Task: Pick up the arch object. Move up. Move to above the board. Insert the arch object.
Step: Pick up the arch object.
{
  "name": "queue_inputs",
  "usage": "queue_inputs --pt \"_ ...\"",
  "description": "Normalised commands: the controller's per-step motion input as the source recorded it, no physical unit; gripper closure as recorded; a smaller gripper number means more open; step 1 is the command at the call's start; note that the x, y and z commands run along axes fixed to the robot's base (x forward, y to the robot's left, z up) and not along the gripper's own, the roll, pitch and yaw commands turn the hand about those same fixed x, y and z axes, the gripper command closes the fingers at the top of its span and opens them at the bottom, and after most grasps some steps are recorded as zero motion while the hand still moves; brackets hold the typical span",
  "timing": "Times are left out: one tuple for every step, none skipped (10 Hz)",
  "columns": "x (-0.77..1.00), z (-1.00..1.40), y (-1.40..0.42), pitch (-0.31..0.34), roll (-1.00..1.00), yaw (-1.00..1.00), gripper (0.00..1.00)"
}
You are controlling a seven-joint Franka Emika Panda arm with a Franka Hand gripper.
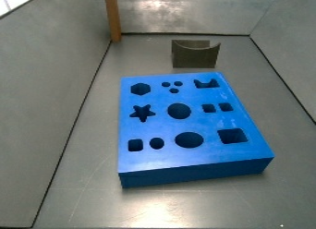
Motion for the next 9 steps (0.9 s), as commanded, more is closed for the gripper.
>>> queue_inputs --pt "-0.44 -0.01 0.0 -0.101 0.0 0.0 0.0" --pt "-0.65 0.0 0.2 -0.089 -0.01 0.0 0.0" --pt "-0.7 0.1 0.5 -0.04 -0.04 0.17 0.0" --pt "-0.9 0.17 0.46 -0.039 0.0 0.17 0.0" --pt "-0.84 0.16 0.41 -0.059 0.0 0.13 0.0" --pt "-0.7 0.11 0.42 -0.053 0.0 0.13 0.0" --pt "-0.64 0.06 0.46 -0.057 -0.01 0.13 0.0" --pt "-0.56 0.01 0.49 -0.053 -0.02 0.13 0.0" --pt "-0.39 0.0 0.55 0.0 -0.05 0.11 0.0"
